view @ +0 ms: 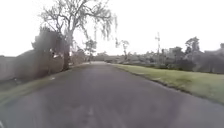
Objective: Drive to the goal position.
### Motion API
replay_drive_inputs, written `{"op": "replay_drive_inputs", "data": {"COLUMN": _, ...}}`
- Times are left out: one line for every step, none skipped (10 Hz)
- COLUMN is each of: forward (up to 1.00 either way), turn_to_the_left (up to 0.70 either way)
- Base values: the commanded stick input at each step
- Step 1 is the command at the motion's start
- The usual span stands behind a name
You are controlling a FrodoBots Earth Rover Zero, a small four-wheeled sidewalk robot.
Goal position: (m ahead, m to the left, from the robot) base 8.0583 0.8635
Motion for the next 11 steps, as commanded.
{"op": "replay_drive_inputs", "data": {"forward": 0.7, "turn_to_the_left": 0.0}}
{"op": "replay_drive_inputs", "data": {"forward": 0.7, "turn_to_the_left": 0.0}}
{"op": "replay_drive_inputs", "data": {"forward": 0.7, "turn_to_the_left": 0.0}}
{"op": "replay_drive_inputs", "data": {"forward": 0.7, "turn_to_the_left": 0.0}}
{"op": "replay_drive_inputs", "data": {"forward": 0.7, "turn_to_the_left": 0.0}}
{"op": "replay_drive_inputs", "data": {"forward": 0.7, "turn_to_the_left": 0.0}}
{"op": "replay_drive_inputs", "data": {"forward": 0.7, "turn_to_the_left": 0.0}}
{"op": "replay_drive_inputs", "data": {"forward": 0.7, "turn_to_the_left": 0.0}}
{"op": "replay_drive_inputs", "data": {"forward": 0.7, "turn_to_the_left": 0.0}}
{"op": "replay_drive_inputs", "data": {"forward": 0.7, "turn_to_the_left": 0.0}}
{"op": "replay_drive_inputs", "data": {"forward": 0.7, "turn_to_the_left": 0.0}}
